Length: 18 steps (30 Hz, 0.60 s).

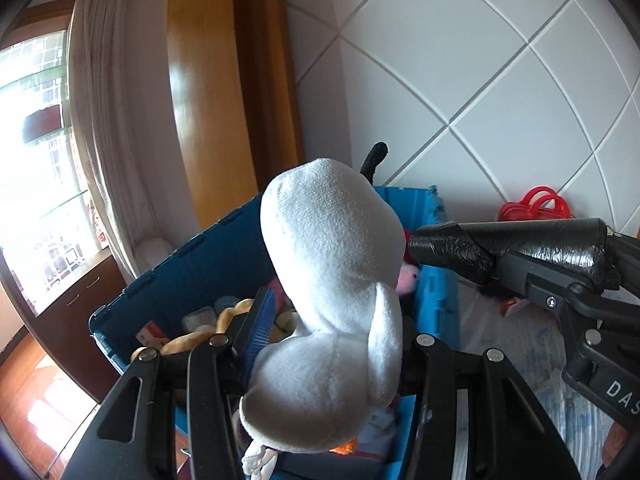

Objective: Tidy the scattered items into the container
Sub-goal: 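Carry the duck plush and black roll over the blue crate with both tools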

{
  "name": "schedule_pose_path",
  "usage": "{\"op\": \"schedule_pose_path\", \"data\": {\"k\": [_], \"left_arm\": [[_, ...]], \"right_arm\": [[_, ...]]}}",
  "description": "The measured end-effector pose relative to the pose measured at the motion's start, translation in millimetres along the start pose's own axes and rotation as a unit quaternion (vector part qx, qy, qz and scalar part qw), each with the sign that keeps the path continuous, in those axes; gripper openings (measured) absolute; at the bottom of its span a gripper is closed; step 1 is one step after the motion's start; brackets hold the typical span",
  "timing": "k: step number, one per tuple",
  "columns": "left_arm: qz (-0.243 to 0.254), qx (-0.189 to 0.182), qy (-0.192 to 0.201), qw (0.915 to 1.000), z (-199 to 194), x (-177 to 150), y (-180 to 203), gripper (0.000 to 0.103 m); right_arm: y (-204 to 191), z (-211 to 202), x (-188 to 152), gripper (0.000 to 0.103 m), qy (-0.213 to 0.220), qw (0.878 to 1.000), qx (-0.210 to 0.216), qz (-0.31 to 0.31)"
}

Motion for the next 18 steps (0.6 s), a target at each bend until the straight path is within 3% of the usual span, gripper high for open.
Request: {"op": "schedule_pose_path", "data": {"k": [4,8,18], "left_arm": [[0.009,-0.017,-0.037,0.9991,39,-27,-38,0.048],[0.013,-0.047,-0.078,0.9957,76,-52,-44,0.048],[0.031,-0.090,-0.114,0.9889,100,-71,-27,0.048]], "right_arm": [[-47,44,-9,0.035,-0.029,1.000,-0.002,0.007],[-69,84,-25,0.035,-0.073,0.997,-0.020,0.012],[-69,117,-60,0.035,-0.157,0.985,-0.075,0.000]]}}
Point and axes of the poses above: each gripper's, at about its wrist camera, not at the fingertips, and z roughly the way its jaws point, y to its right, x to its top, the point moved 8 cm from there along z, roughly the way its jaws point, and after that the axes turned 12 degrees about z, right-handed, at the moved point
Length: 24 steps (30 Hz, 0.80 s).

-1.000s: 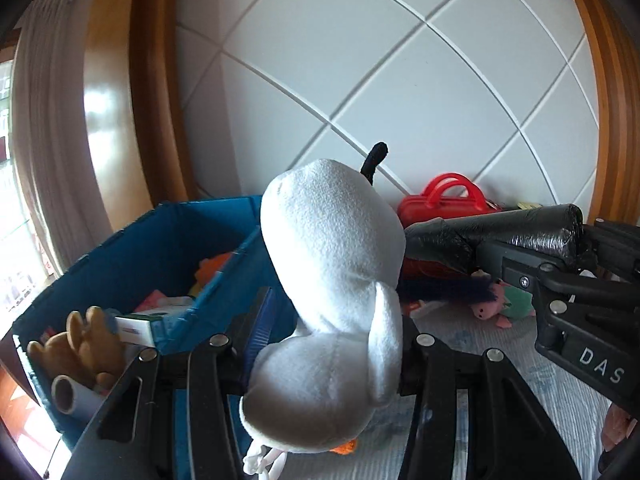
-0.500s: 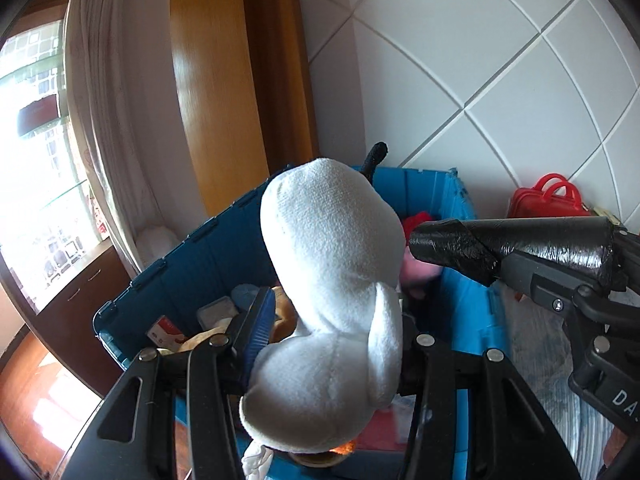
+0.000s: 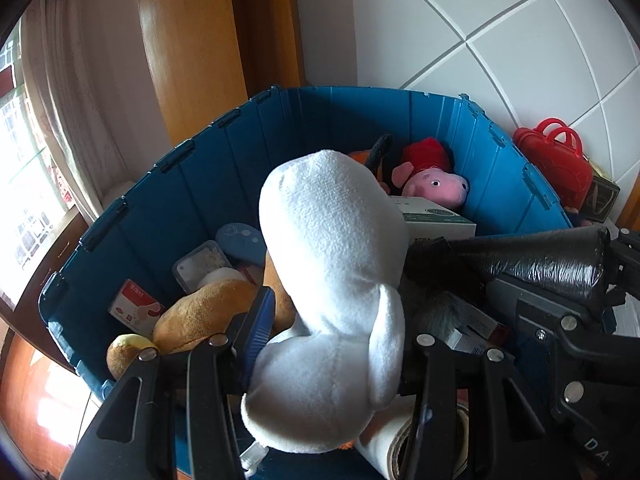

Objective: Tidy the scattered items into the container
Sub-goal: 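Carry the duck plush and black roll over the blue crate with both tools, then open both tools to drop the duck and roll into the crate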

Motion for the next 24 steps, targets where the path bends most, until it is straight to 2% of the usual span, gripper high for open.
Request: {"op": "schedule_pose_path", "data": {"k": [4,8,12,14,15,16,18,20,24], "left_arm": [[0.003,-0.012,-0.008,0.9999,5,0,1,0.048],[0.020,-0.023,-0.025,0.9992,9,2,4,0.048],[0.015,-0.013,-0.029,0.9994,11,12,-6,0.048],[0.012,-0.027,-0.024,0.9993,7,14,-7,0.053],[0.017,-0.023,-0.022,0.9994,6,13,-7,0.059],[0.020,-0.018,-0.020,0.9994,5,12,-5,0.070],[0.022,-0.019,-0.014,0.9995,2,12,-3,0.077],[0.021,-0.020,-0.007,0.9996,-3,12,-1,0.079],[0.016,-0.018,0.001,0.9997,-10,10,-1,0.082]], "right_arm": [[5,4,-2,0.036,-0.016,1.000,-0.019,0.001],[10,0,0,0.044,-0.009,0.999,-0.038,0.009],[17,-2,2,0.046,-0.006,0.999,-0.049,0.022],[18,-7,0,0.049,-0.004,0.999,-0.047,0.025],[19,-9,-1,0.055,-0.002,0.999,-0.047,0.025],[20,-12,-2,0.060,0.000,0.999,-0.048,0.024],[21,-16,-3,0.060,0.004,0.998,-0.049,0.025],[23,-19,-3,0.062,0.007,0.998,-0.050,0.028],[28,-29,-5,0.075,0.014,0.998,-0.052,0.034]]}}
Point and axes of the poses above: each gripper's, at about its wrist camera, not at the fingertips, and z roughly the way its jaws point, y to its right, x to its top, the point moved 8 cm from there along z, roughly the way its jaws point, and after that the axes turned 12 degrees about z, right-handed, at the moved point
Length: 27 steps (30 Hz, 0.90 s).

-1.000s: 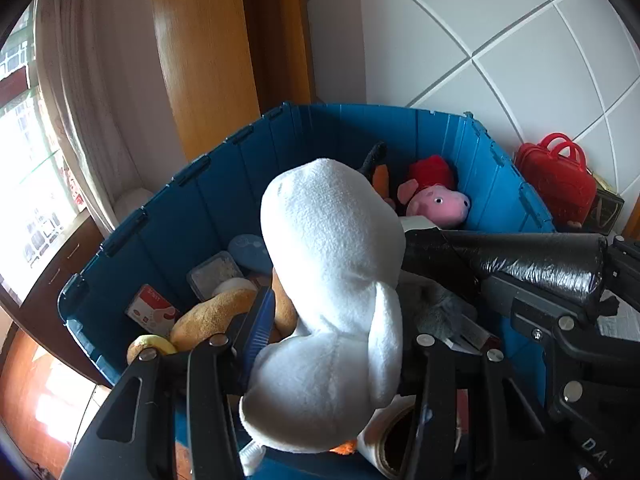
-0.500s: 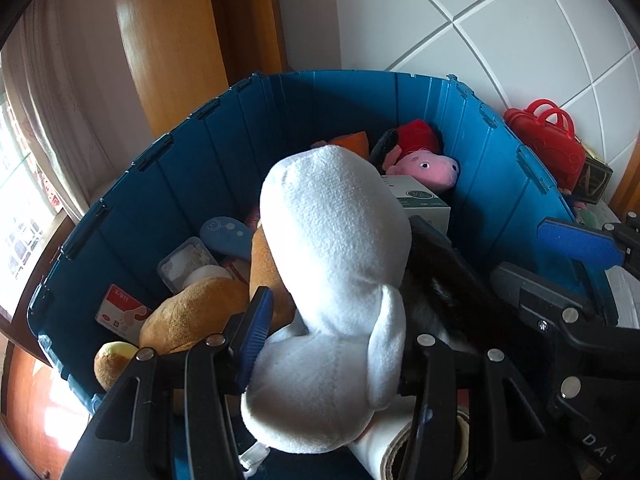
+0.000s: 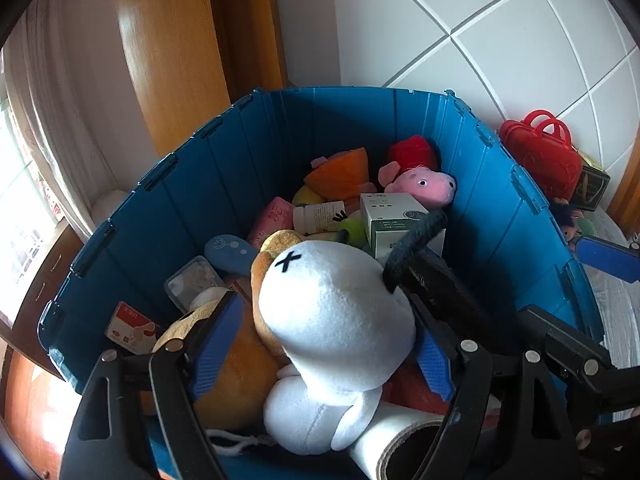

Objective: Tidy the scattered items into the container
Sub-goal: 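Open both tools to drop the duck and roll into the crate, then move both tools back toward the brush, medicine box and pig plush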

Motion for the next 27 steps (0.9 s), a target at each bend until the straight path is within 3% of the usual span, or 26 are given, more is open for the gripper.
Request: {"op": "schedule_pose_path", "data": {"k": [5,10,17,23,27], "left_arm": [[-0.005,0.007,0.019,0.9998,-21,-6,1,0.083],[-0.012,0.019,0.044,0.9988,-48,-12,5,0.096],[-0.019,0.025,0.068,0.9972,-74,-10,19,0.097],[-0.018,0.015,0.084,0.9962,-88,10,51,0.097],[-0.010,0.001,0.100,0.9949,-99,31,90,0.097]], "right_arm": [[5,-14,-3,0.078,0.010,1.000,0.001,0.002],[11,-32,-7,0.082,0.022,1.000,0.004,0.008],[28,-51,-9,0.083,0.035,0.999,0.008,0.027],[61,-69,-8,0.083,0.051,0.998,0.004,0.041],[104,-86,-9,0.083,0.065,0.996,-0.006,0.060]]}}
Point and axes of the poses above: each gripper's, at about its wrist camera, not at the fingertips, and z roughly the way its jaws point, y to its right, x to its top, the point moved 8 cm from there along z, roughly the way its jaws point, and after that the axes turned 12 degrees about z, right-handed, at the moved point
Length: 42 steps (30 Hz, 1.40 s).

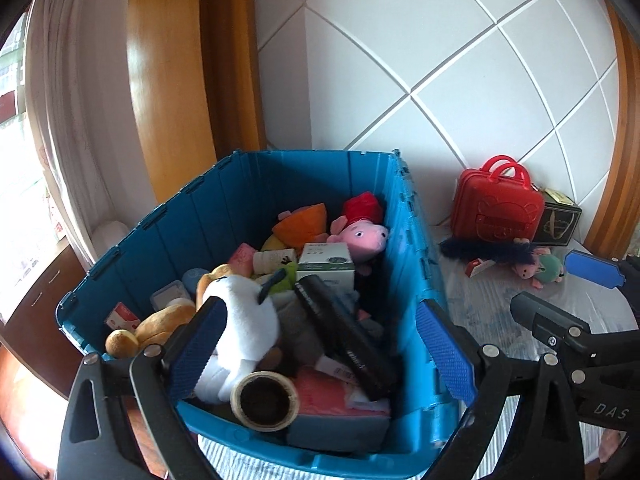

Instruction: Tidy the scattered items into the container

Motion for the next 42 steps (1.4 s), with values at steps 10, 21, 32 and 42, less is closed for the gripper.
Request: {"op": "schedule_pose_path", "data": {"k": [10,21,32,42], "left_arm": [[0.011,-0.051,0.030,0.9982,14,57,184,0.100],[-0.002,-0.078,-0.024,0.9967,120,75,350,0.100],[0.021,-0.077,-0.079,0.9936,239,71,379,0.100],[0.053,-0.083,-0.117,0.9883,388,46,389,0.100]], "right_arm": [[228,-39,0,0.086,0.027,0.994,-0.069,0.075],[483,2,-23,0.086,-0.023,0.984,-0.112,0.138],[558,92,-35,0.102,-0.066,0.972,-0.115,0.193],[562,206,-40,0.102,-0.079,0.966,-0.094,0.227]]}}
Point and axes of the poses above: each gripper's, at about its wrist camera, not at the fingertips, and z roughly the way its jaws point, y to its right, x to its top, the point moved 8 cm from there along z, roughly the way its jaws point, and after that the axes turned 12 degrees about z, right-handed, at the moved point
